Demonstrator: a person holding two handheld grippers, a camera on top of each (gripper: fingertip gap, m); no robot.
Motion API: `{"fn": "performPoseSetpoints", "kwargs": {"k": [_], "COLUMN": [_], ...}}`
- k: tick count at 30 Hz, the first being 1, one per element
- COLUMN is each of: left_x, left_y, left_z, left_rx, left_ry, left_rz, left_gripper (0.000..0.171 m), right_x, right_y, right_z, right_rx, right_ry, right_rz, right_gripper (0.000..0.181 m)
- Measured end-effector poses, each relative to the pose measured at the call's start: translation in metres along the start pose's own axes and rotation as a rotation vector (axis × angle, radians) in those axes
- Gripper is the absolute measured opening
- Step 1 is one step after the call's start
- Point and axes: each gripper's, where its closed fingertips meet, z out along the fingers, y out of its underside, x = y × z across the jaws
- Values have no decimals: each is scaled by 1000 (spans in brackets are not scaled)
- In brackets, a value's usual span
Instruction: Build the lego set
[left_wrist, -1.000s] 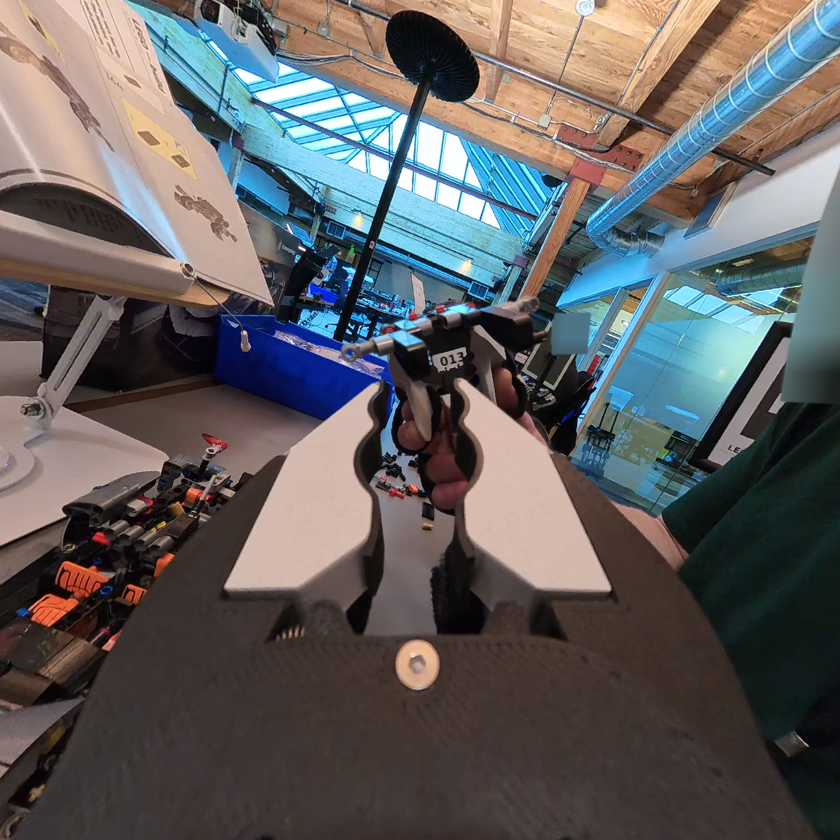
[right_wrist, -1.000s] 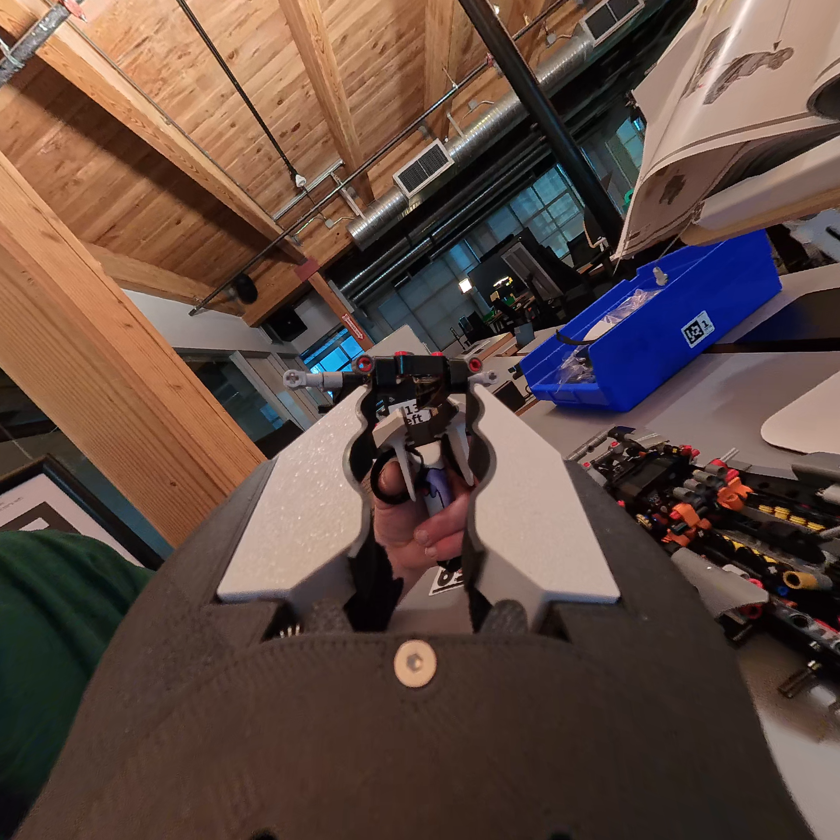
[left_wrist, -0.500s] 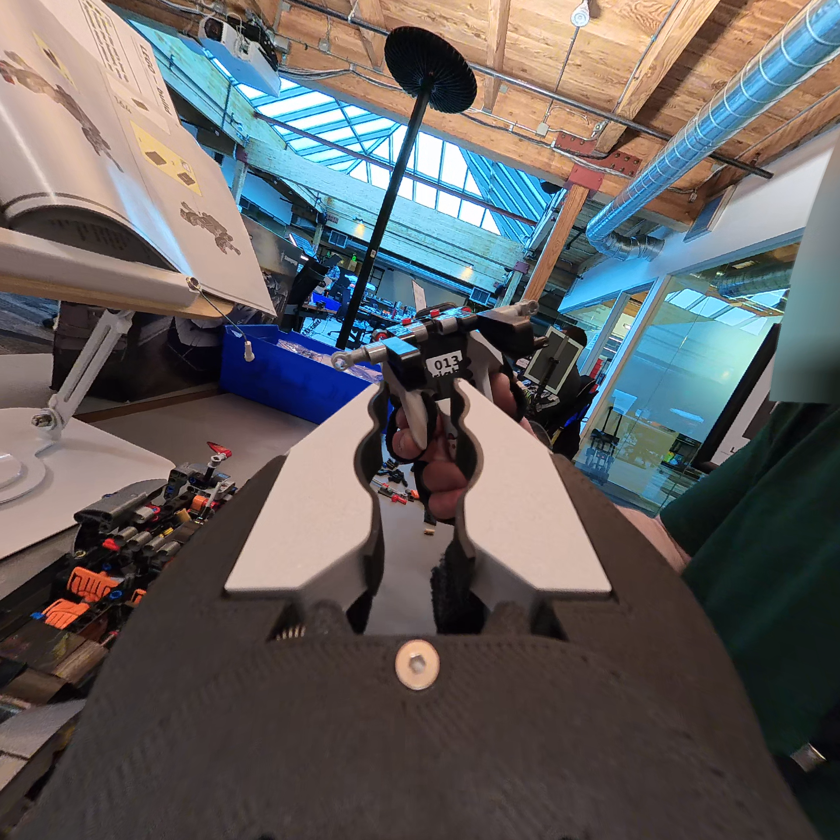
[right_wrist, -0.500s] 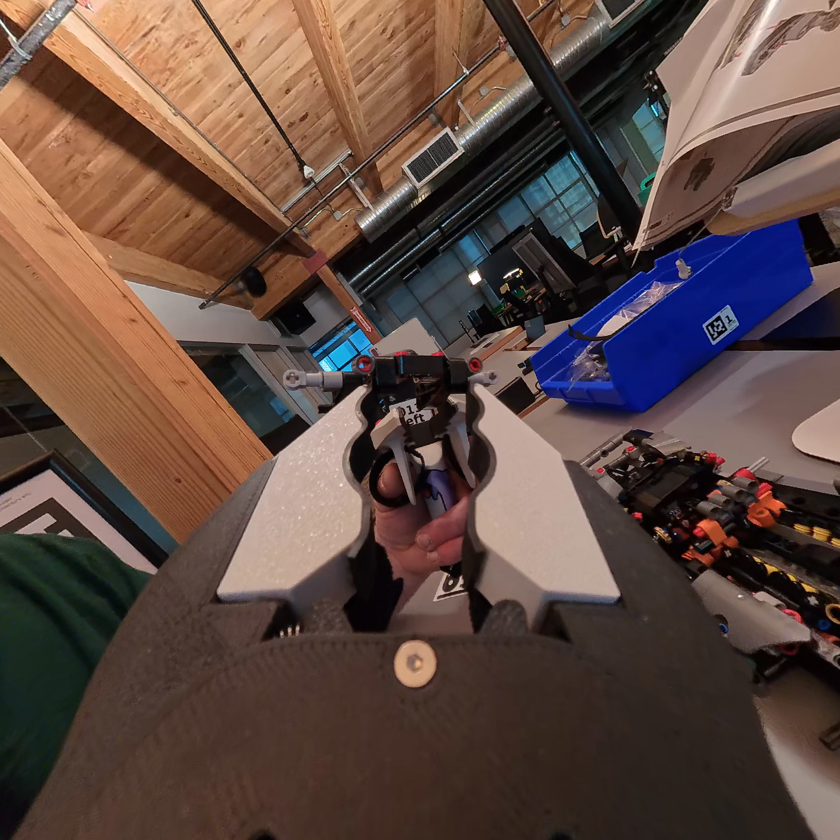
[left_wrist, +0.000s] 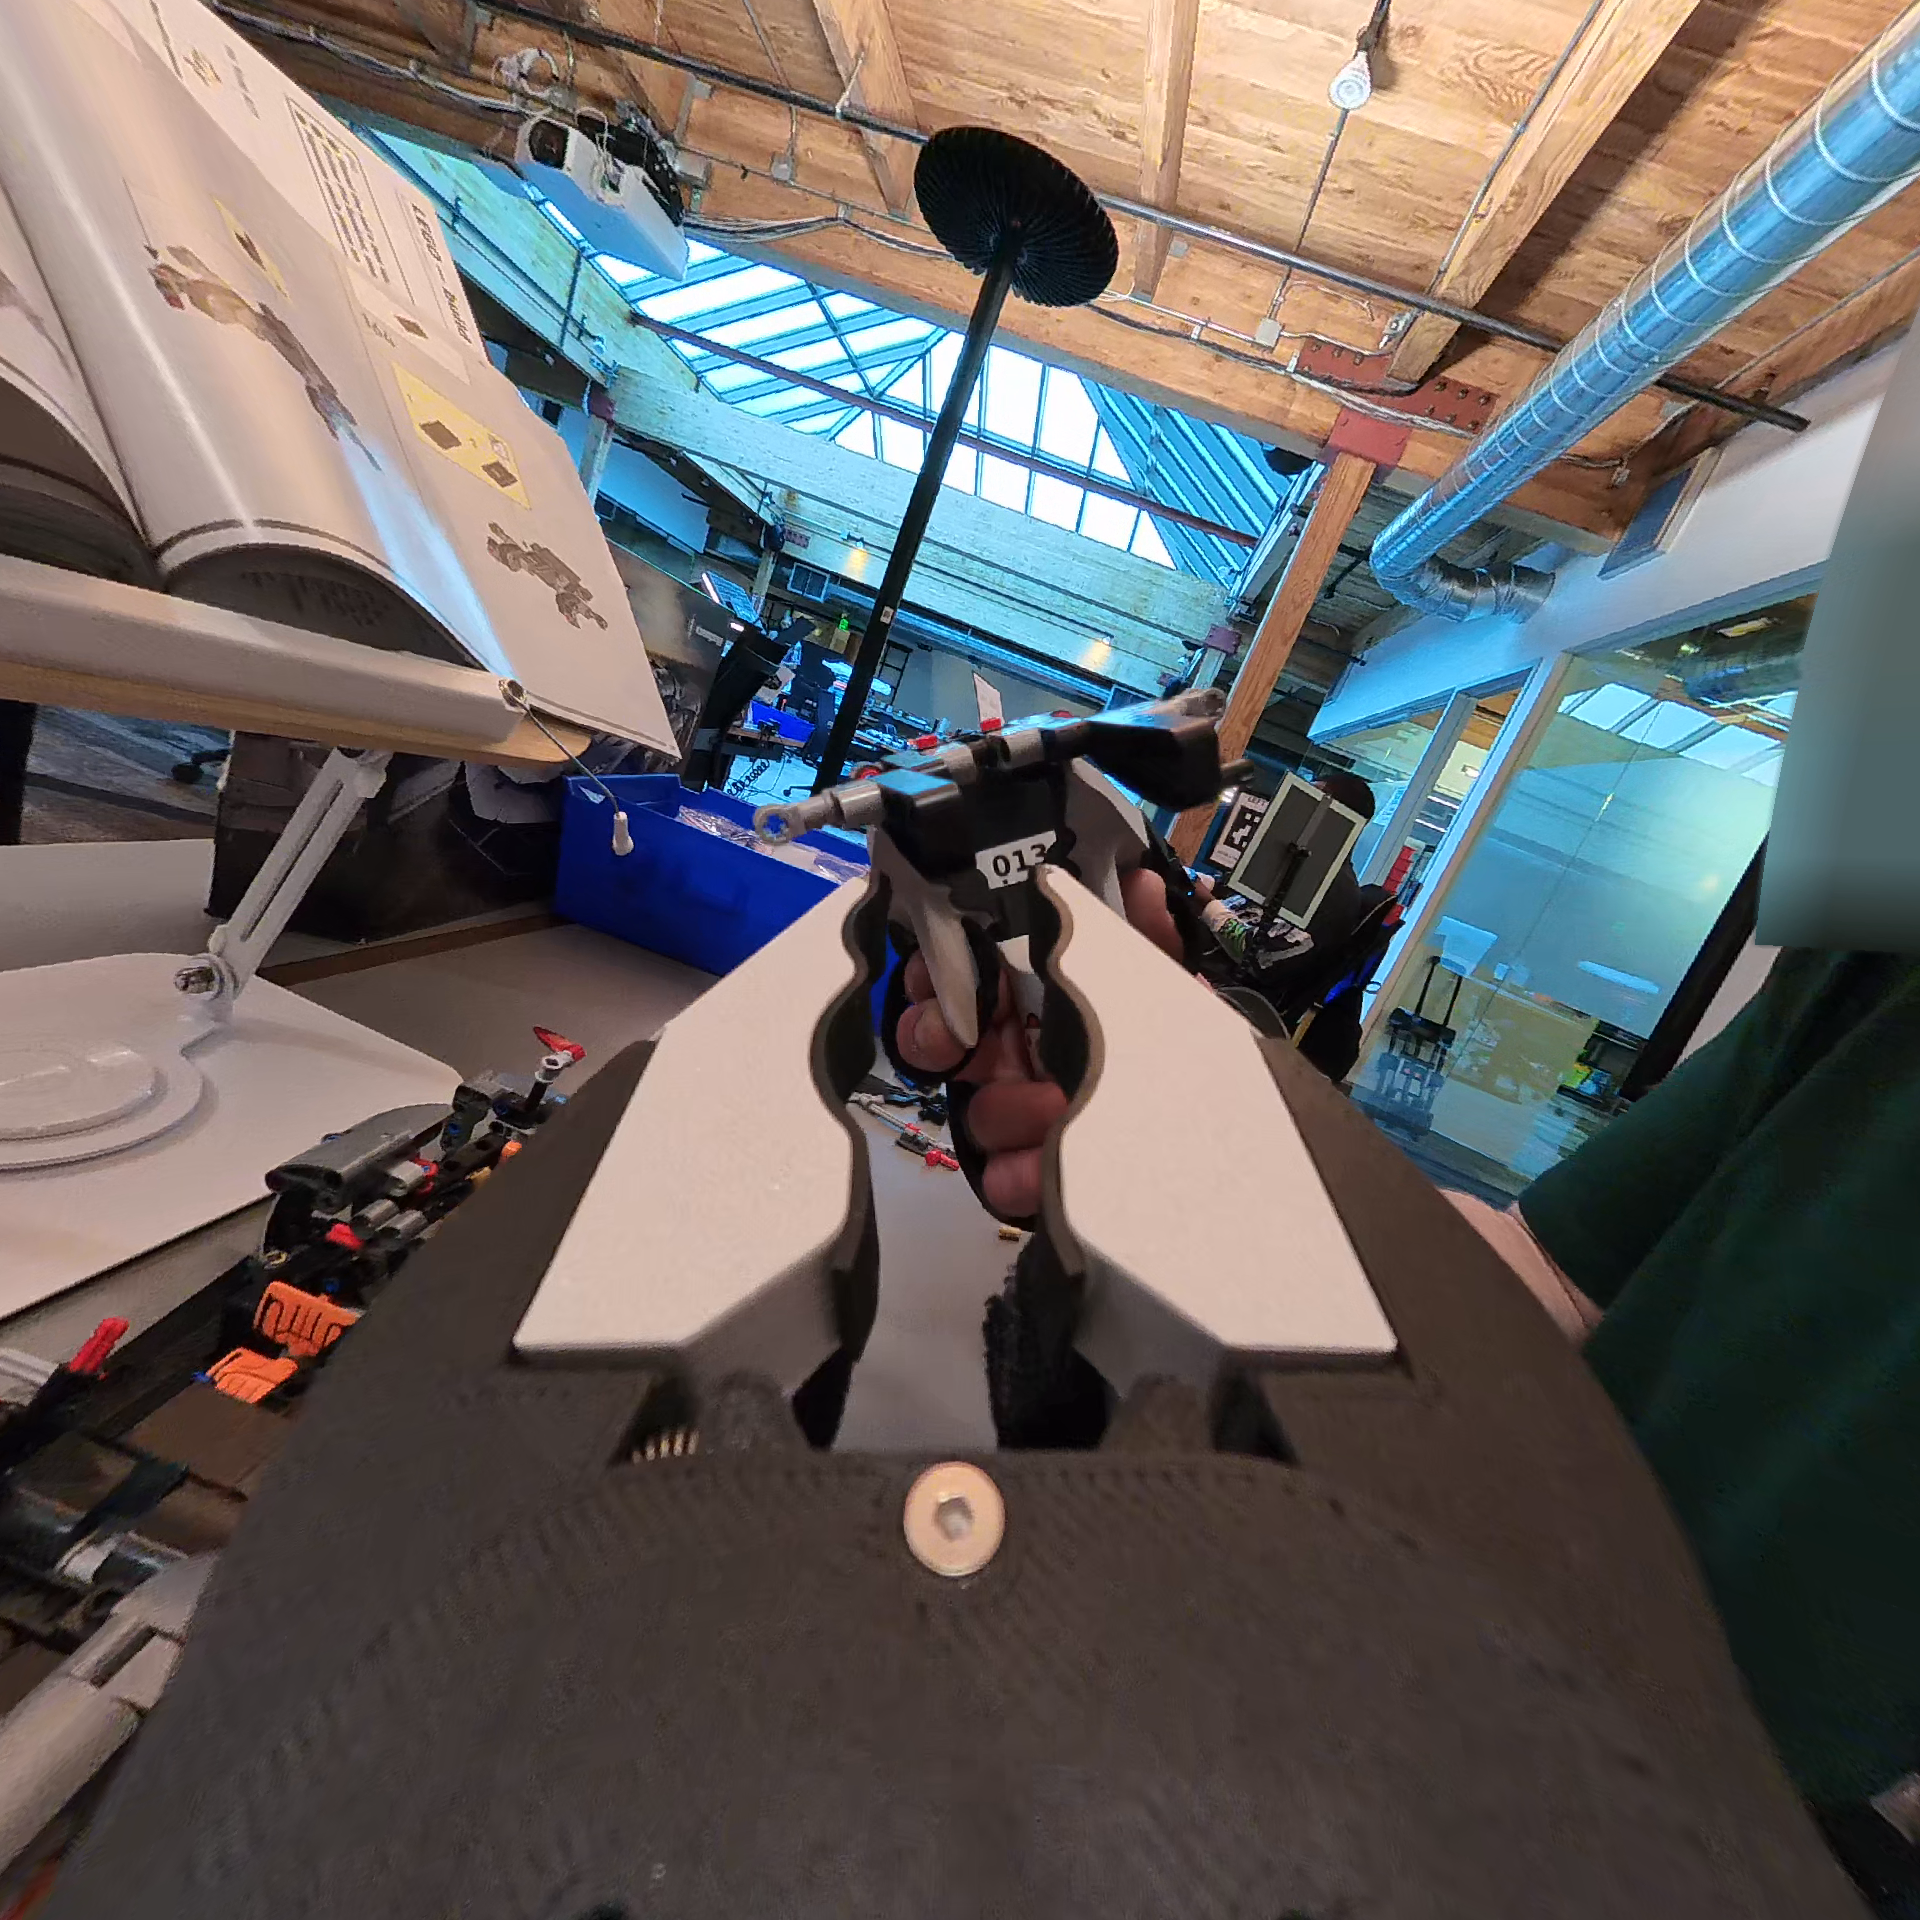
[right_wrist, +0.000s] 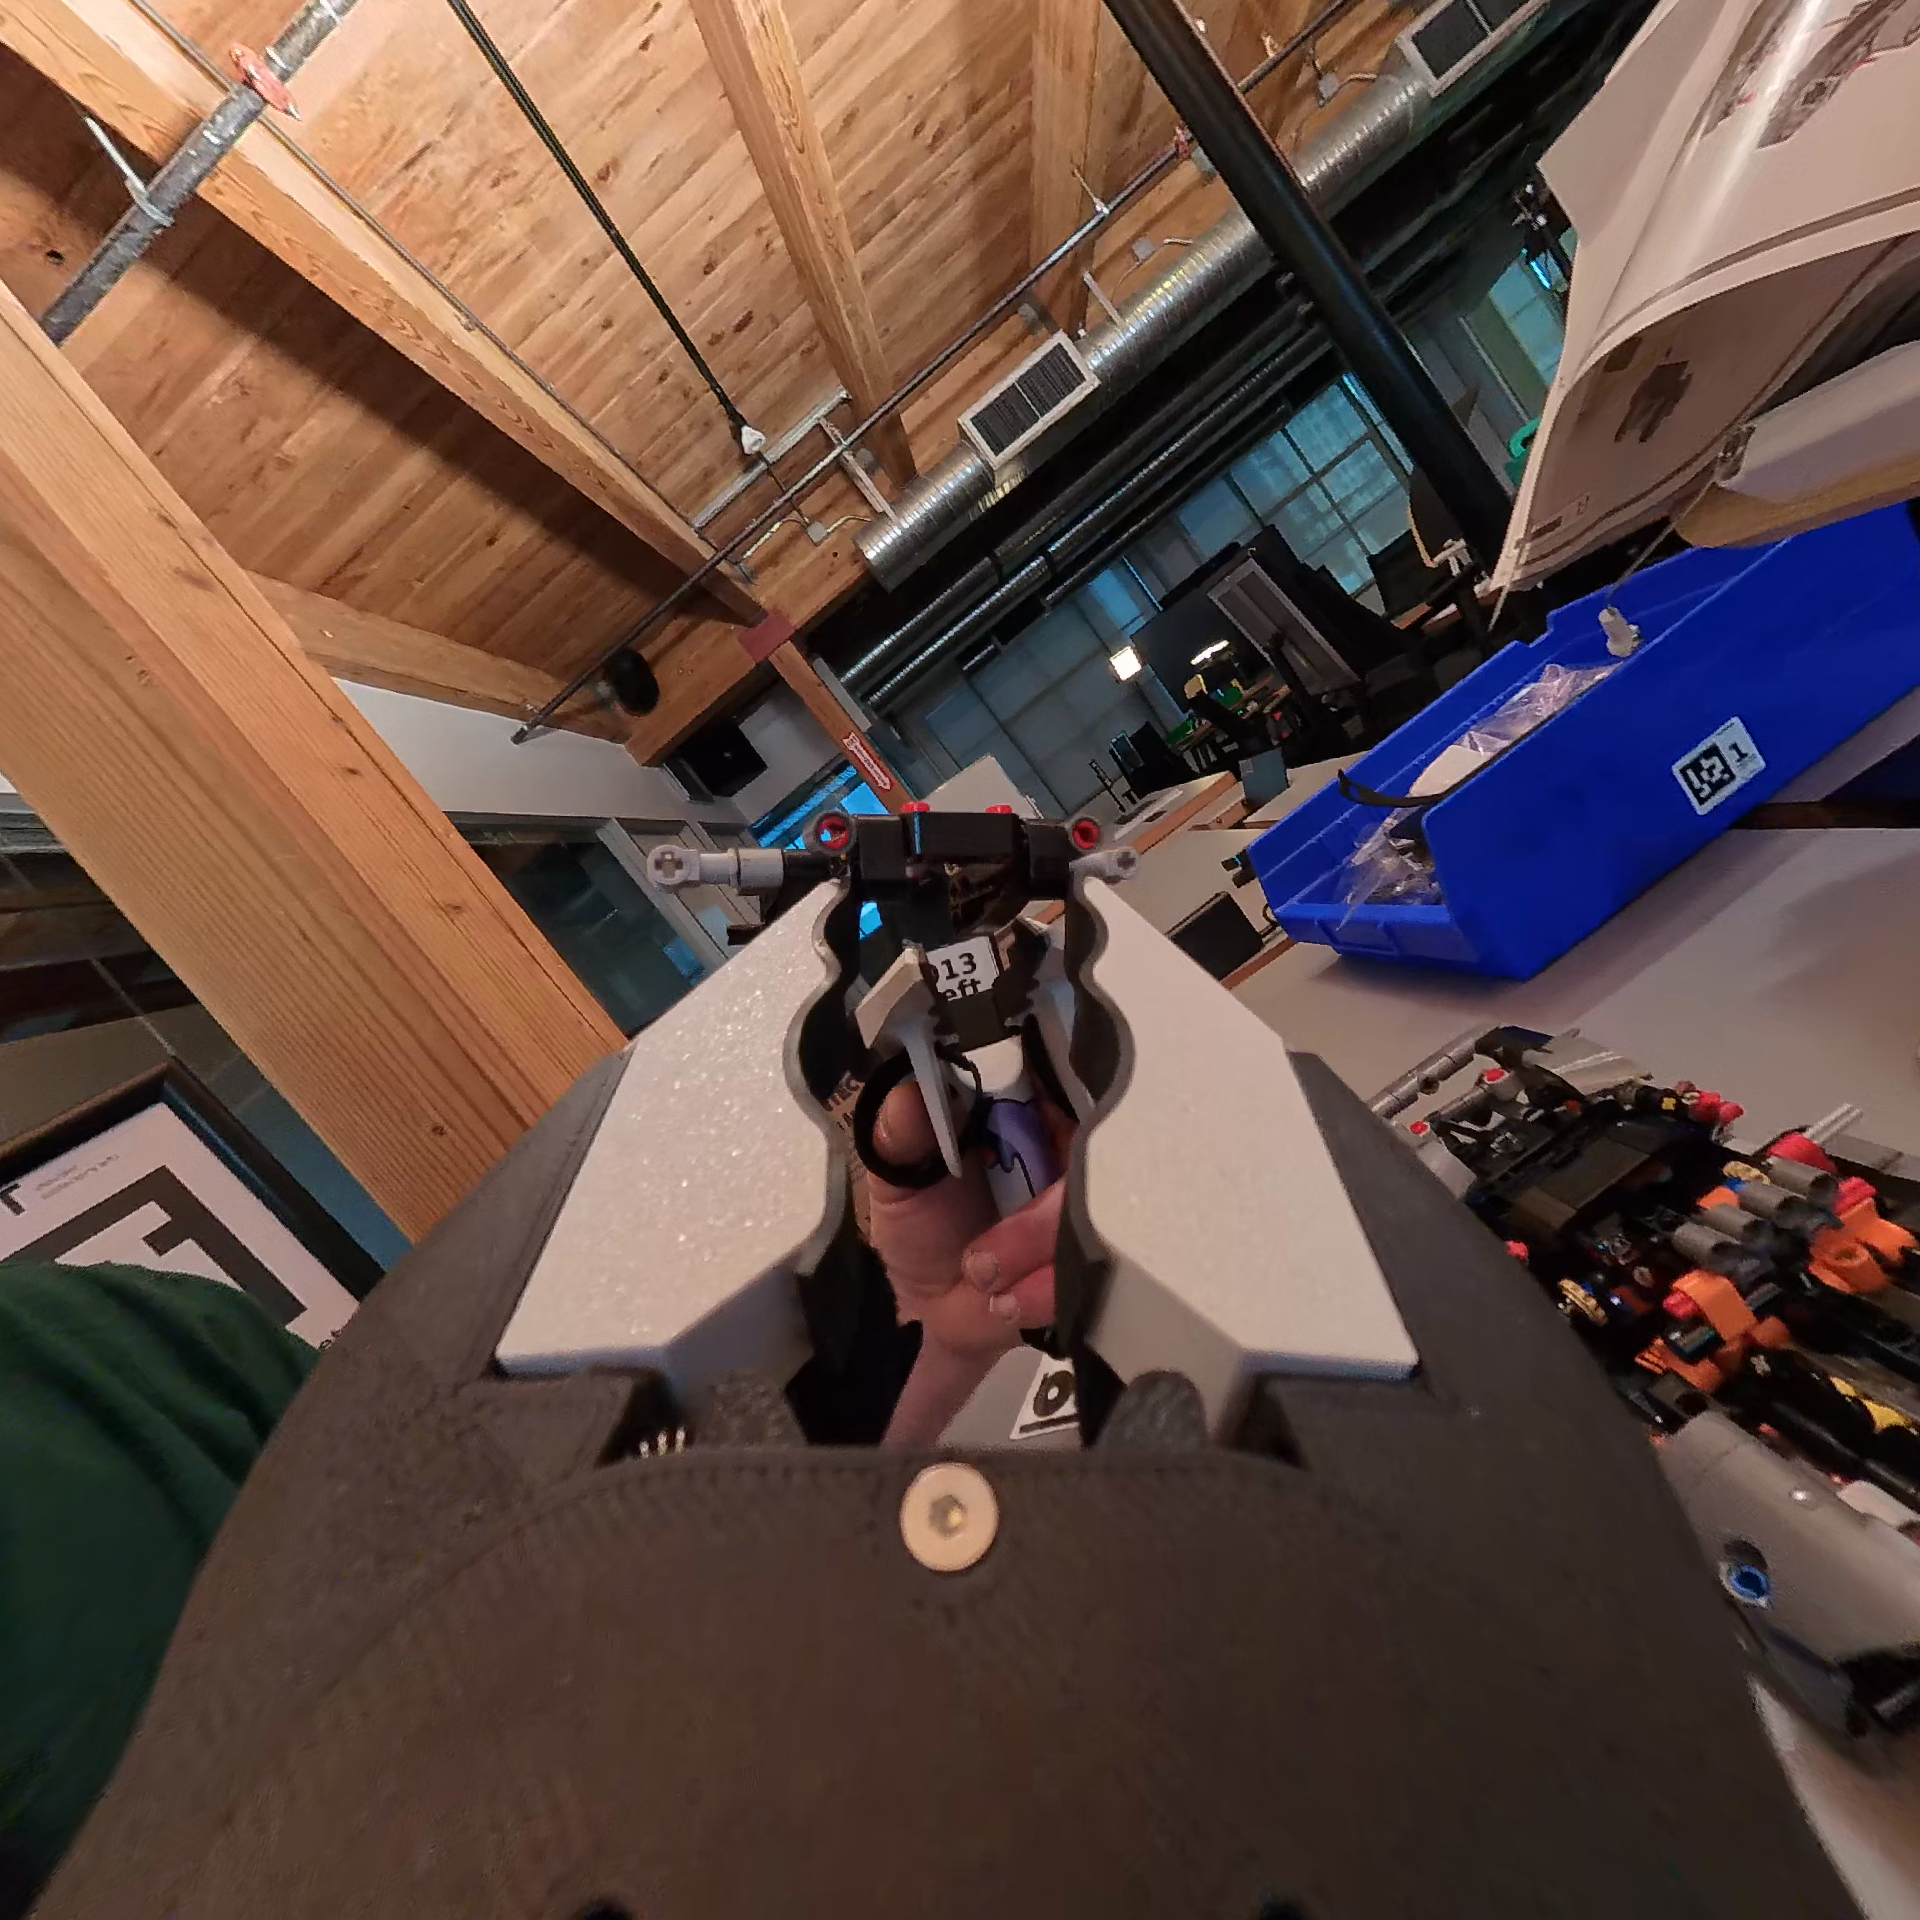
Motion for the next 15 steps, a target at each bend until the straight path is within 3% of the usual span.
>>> {"fn": "performPoseSetpoints", "kwargs": {"k": [2,9,15], "left_x": [0,4,4], "left_y": [-1,-6,-7], "left_z": [-1,-3,-5], "left_rx": [5,15,20], "left_ry": [-1,14,16], "left_rz": [3,23,26], "left_gripper": [24,24,24], "right_x": [-7,-55,-60], "right_y": [-2,-12,-12], "right_z": [1,-8,-12], "right_rx": [15,80,94], "right_ry": [-47,-421,-472], "right_rz": [-11,30,5], "right_gripper": [37,38,37]}}
